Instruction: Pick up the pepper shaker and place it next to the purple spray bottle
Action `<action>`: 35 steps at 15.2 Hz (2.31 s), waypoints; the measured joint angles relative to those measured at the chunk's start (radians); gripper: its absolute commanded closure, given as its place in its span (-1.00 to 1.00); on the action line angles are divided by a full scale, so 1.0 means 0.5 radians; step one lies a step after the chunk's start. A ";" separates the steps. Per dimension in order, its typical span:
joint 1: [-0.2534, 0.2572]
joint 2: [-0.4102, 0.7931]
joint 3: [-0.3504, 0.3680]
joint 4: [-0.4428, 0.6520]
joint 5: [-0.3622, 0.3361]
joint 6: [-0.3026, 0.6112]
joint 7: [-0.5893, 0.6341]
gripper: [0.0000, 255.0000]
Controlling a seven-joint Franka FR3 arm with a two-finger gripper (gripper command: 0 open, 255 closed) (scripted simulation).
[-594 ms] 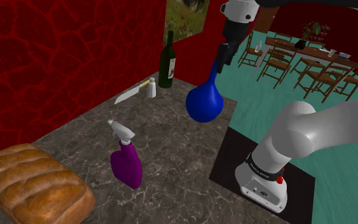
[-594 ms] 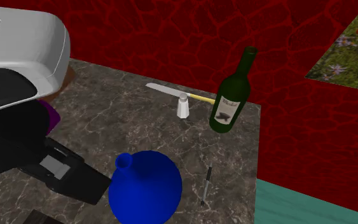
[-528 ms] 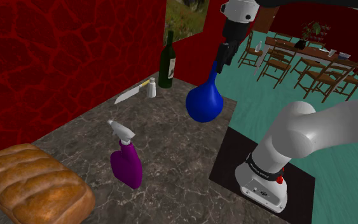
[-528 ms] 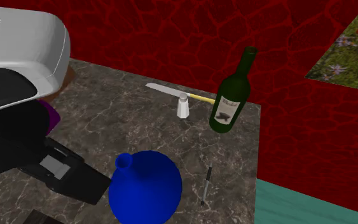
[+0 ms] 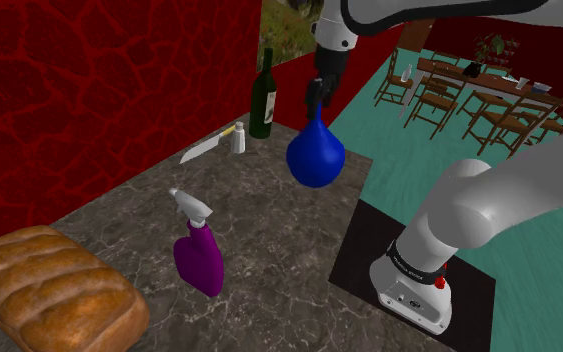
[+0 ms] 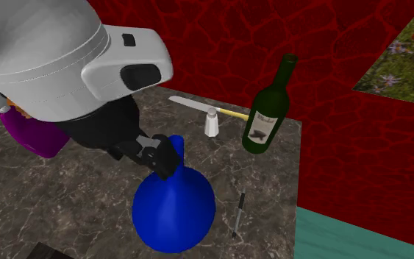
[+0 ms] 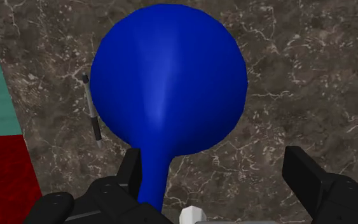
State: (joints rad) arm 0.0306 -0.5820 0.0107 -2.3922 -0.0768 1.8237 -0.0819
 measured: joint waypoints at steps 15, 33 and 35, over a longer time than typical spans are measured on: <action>0.026 1.136 0.021 0.681 -0.075 0.554 -0.053 -1.00; 0.034 1.854 0.021 1.146 -0.129 0.806 -0.089 -1.00; 0.034 1.855 0.021 1.145 -0.129 0.808 -0.088 -1.00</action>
State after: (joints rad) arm 0.0475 0.3454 0.0211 -1.8197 -0.1414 2.2277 -0.1261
